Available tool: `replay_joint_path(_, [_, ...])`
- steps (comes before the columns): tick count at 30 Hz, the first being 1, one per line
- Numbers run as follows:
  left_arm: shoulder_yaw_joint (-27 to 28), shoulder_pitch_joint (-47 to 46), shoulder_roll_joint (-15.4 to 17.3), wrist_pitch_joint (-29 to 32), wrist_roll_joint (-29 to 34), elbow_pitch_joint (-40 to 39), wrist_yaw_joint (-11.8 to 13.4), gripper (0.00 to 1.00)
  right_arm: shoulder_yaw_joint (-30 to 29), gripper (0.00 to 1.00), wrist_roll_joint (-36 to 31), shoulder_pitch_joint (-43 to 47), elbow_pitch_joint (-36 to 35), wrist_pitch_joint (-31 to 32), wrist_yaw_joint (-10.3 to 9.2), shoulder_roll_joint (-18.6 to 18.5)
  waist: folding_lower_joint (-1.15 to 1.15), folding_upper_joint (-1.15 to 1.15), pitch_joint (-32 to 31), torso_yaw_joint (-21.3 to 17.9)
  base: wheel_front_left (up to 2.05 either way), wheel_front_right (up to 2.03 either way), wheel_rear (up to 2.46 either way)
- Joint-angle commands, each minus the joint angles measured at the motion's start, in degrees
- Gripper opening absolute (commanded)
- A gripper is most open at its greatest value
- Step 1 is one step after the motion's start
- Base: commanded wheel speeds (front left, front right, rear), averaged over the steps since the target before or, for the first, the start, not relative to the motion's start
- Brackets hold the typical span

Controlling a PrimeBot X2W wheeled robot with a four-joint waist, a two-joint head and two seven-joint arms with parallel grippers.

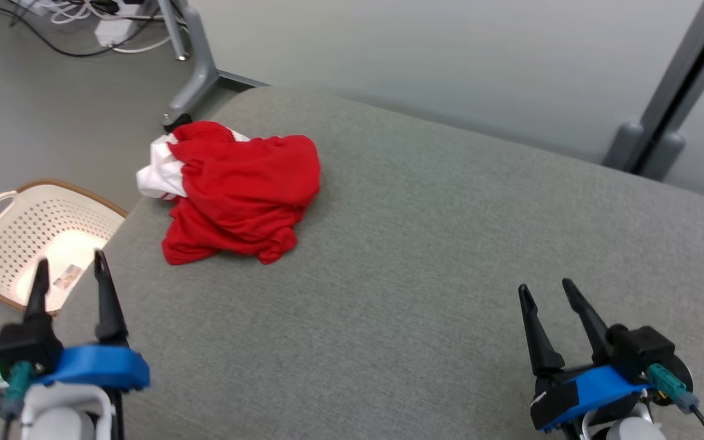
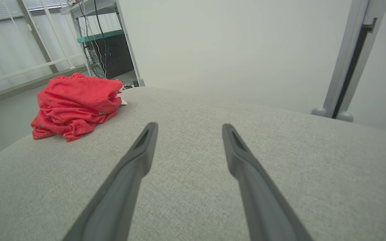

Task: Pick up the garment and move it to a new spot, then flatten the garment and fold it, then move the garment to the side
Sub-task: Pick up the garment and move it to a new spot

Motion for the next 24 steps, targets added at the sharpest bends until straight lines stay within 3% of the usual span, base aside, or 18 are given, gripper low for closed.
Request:
replay_joint_path(1, [0.44, -1.58, 0.42, -0.2, -0.27, -0.36, -0.16, 1.0, -0.22, 1.0, -0.58, -1.01, -0.48, 0.25, 0.11, -0.36, 0.0, 0.0, 0.39, -0.4, 0.0, 0.0, 0.0])
replay_joint_path(13, [6.01, -19.8, 7.93, 0.82, -3.78, 2.31, -2.33, 1.0, -3.11, 1.0, -6.83, -4.58, -7.79, 4.11, 0.07, -0.31, 0.0, 0.0, 10.27, -9.9, 0.0, 0.0, 0.0])
replay_joint_path(19, [6.71, -28.49, 10.89, 3.93, -5.96, 8.95, -4.56, 1.0, -4.13, 1.0, -8.45, -5.7, -13.72, 6.41, 0.07, -0.31, 0.0, 0.0, 15.43, -13.16, 0.0, 0.0, 0.0])
replay_joint_path(24, [5.74, -33.1, 11.18, 7.55, -7.72, 16.42, -6.54, 1.0, -4.66, 1.0, -9.09, -6.29, -17.13, 7.55, 0.07, -0.3, 0.0, 0.0, 18.38, -14.33, 0.0, 0.0, 0.0])
